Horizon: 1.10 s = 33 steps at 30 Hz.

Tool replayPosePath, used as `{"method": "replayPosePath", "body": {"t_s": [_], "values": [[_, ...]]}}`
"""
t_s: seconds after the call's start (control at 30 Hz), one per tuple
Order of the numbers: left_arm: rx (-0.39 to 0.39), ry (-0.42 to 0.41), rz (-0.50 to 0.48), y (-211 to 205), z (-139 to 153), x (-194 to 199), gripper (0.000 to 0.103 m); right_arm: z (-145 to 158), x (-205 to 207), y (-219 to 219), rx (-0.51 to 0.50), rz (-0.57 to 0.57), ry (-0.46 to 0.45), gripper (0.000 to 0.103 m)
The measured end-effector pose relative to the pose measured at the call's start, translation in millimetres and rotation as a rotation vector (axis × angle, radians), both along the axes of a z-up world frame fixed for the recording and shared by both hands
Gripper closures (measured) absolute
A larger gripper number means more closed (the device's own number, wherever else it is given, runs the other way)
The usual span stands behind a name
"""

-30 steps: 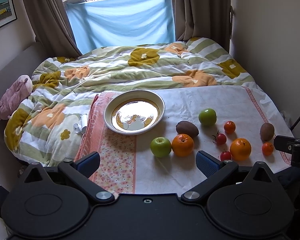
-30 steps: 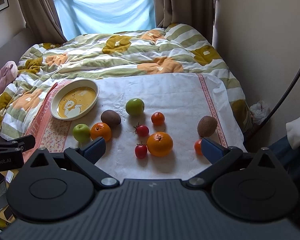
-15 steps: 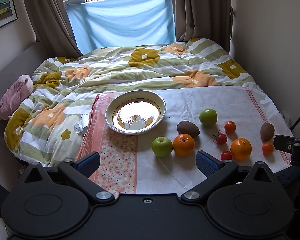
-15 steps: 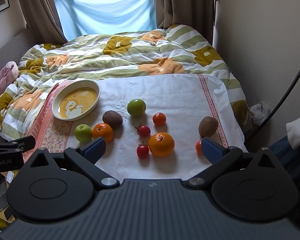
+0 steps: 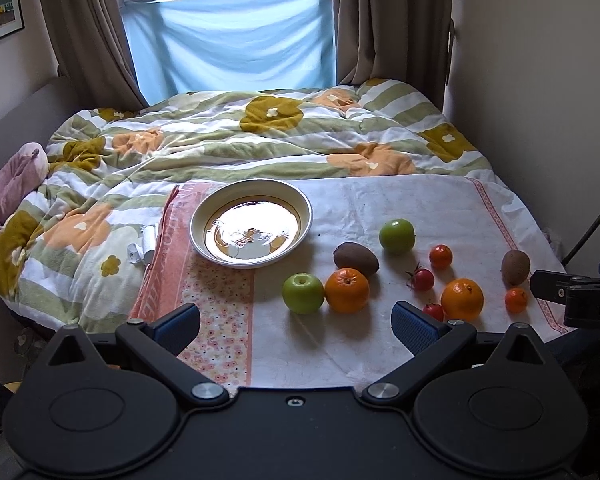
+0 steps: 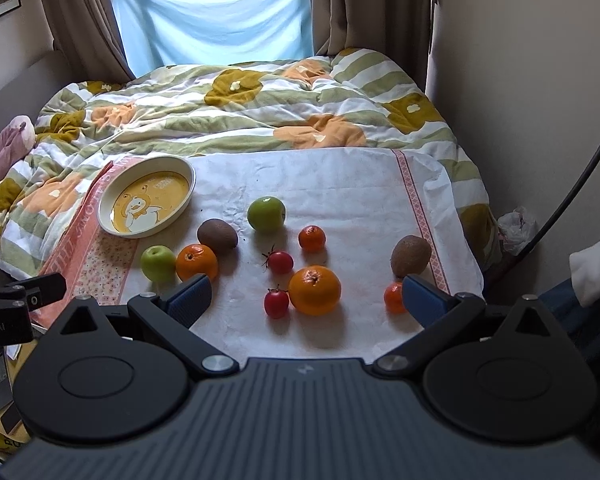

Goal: Organize fruits
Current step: 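Grasp the green apple with the left tool while the right tool grasps the large orange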

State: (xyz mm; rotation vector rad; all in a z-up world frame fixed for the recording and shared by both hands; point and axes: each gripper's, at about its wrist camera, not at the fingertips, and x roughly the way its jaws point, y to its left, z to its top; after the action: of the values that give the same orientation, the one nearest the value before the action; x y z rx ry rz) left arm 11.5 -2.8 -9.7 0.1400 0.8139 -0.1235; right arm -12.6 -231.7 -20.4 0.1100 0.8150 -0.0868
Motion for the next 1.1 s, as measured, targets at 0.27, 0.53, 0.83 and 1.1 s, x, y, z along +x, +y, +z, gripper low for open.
{"method": "replayPosePath", "body": {"t_s": [0.27, 0.53, 0.83, 1.1], "values": [[0.06, 0.018, -0.024, 5, -39, 20, 0.0, -32, 29, -1, 0.052, 0.118, -0.017, 0.0], [0.067, 0.021, -0.187, 23, -83, 57, 0.0, -65, 64, 32, 0.058, 0.178, -0.029, 0.0], [0.08, 0.046, -0.408, 26, -138, 116, 0.007, -111, 107, 76, 0.048, 0.153, 0.036, 0.0], [0.096, 0.077, -0.593, 17, -173, 138, 0.011, -141, 130, 94, 0.048, 0.063, 0.098, 0.0]]}}
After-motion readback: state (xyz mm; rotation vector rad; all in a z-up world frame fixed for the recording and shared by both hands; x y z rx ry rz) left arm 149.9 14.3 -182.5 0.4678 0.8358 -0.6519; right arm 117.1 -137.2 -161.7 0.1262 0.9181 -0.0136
